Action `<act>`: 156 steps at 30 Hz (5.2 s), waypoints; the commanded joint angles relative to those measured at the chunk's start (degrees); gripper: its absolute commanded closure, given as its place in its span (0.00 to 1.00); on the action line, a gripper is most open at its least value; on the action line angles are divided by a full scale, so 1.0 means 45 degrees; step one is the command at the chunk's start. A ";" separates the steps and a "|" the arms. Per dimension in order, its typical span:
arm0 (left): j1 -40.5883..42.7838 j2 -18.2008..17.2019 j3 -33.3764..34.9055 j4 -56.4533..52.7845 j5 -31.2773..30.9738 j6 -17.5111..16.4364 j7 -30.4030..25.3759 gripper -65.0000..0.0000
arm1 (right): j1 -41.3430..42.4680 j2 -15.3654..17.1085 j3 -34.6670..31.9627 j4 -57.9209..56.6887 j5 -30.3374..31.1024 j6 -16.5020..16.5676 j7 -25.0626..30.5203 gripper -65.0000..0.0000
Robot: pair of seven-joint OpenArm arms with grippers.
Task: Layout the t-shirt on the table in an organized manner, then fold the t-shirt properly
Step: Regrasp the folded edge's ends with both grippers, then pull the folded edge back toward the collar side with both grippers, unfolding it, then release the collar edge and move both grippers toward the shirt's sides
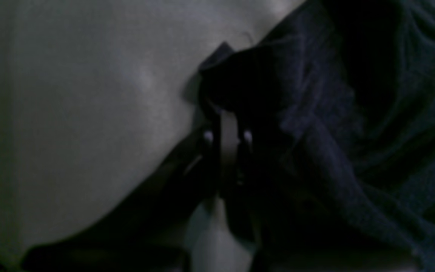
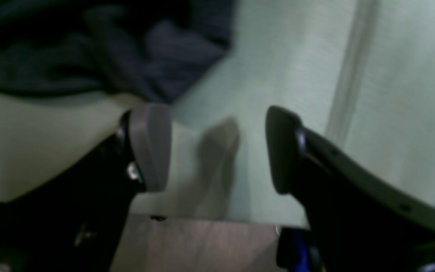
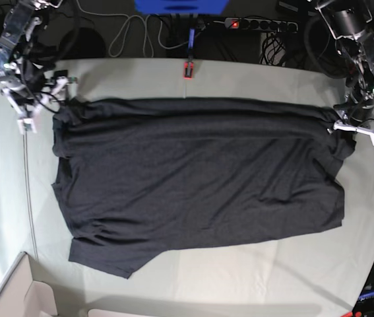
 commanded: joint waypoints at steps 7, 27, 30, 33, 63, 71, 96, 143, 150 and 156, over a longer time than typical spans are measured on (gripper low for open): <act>-0.0078 -0.0156 -0.0036 0.0163 -0.0052 -0.0049 -0.0089 1.00 | 0.0174 0.0103 -0.0697 0.0179 0.0154 -0.0007 0.0242 0.38; -0.0078 -0.0195 -0.0036 0.0144 -0.0052 -0.0010 -0.0089 1.00 | 0.0780 0.0142 -0.0717 -0.1266 0.0173 -0.0007 0.0242 0.92; -0.0078 -0.0195 -0.0036 0.0202 -0.0052 0.0010 -0.0070 1.00 | 0.0760 0.0182 -0.0678 -0.1149 0.0173 -0.0007 0.0242 1.00; 0.0098 -0.0234 -0.0056 0.0378 -0.0052 0.0010 0.0165 1.00 | 0.0428 0.0338 -0.0639 -0.0504 0.0173 -0.0007 0.0242 1.00; 0.1348 -0.0156 -0.2029 0.5555 0.0027 -0.0049 0.5498 1.00 | -0.1916 0.0006 0.0025 0.3286 0.0212 -0.0007 0.0223 1.00; 0.2344 -0.0136 -0.2048 0.5555 -0.0032 -0.0049 0.5498 1.00 | -0.2366 0.0064 0.0045 0.2602 0.0193 -0.0007 0.0223 1.00; 0.3263 0.0020 -0.3592 0.5555 -0.0052 -0.0049 0.5478 1.00 | -0.3870 -0.0170 0.0397 0.2250 0.0212 -0.0007 0.0867 1.00; 0.2032 -0.0019 -0.4998 0.5438 -0.1829 -0.0068 0.5615 0.49 | -0.2033 0.0514 0.2741 0.2094 0.0134 -0.0007 0.0770 0.49; -0.0762 0.0020 -0.4979 0.5282 -0.0442 -0.0029 0.5498 0.49 | 0.0116 0.1002 0.1432 0.1430 -0.0276 -0.0007 0.0750 0.48; -0.3262 -0.0117 -0.2713 0.3543 0.1902 0.0010 0.3603 0.33 | 0.2929 0.1002 -0.0854 -0.0583 -0.3382 -0.0007 0.0750 0.48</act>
